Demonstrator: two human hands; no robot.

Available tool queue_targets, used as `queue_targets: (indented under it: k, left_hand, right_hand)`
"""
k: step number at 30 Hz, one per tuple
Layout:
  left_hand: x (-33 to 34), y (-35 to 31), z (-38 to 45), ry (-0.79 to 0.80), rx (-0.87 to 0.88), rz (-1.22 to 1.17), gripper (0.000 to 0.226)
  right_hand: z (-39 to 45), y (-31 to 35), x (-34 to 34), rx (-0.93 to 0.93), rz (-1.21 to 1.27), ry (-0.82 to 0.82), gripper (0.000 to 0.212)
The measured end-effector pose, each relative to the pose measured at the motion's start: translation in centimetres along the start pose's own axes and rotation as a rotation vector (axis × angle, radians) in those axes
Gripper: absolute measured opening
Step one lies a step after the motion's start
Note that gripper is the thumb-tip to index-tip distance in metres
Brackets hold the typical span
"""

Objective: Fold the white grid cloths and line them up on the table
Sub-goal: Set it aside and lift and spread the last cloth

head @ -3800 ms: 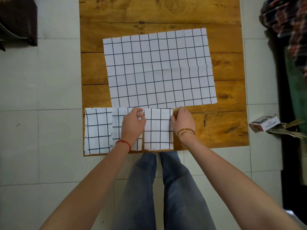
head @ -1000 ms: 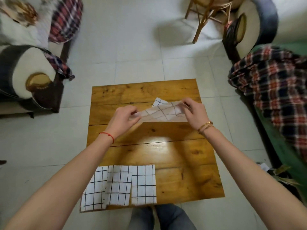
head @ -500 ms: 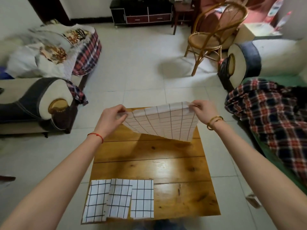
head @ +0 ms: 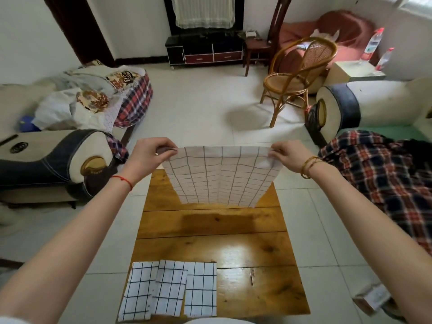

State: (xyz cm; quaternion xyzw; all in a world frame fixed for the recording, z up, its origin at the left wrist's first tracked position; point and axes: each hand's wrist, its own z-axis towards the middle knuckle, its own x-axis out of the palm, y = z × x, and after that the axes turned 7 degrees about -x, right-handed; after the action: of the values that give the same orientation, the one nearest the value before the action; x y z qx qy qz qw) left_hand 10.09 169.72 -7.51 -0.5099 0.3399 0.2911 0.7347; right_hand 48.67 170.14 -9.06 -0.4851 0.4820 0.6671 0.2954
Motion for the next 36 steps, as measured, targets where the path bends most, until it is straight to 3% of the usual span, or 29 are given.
queue_targets:
  k: [12, 21, 28, 36]
  left_hand:
    - [-3.7, -0.6, -1.0, 0.169, -0.098, -0.131, 0.016]
    - [-3.7, 0.5, -0.3, 0.246, -0.201, -0.191, 0.02]
    - [-1.0, 2.3, 1.3, 0.211, -0.26, -0.245, 0.015]
    - [5.7, 8.2, 5.6, 0.094, -0.33, -0.179, 0.021]
  right_hand:
    - [-0.6, 0.2, -2.9, -0.118, 0.094, 0.064, 0.019]
    - [0.4, -0.8, -2.6, -0.108, 0.171, 0.097, 0.021]
    - [3.1, -2.2, 0.0, -0.018, 0.189, 0.02, 0.02]
    - [8.5, -4.7, 7.3, 0.206, 0.241, -0.049, 0.016]
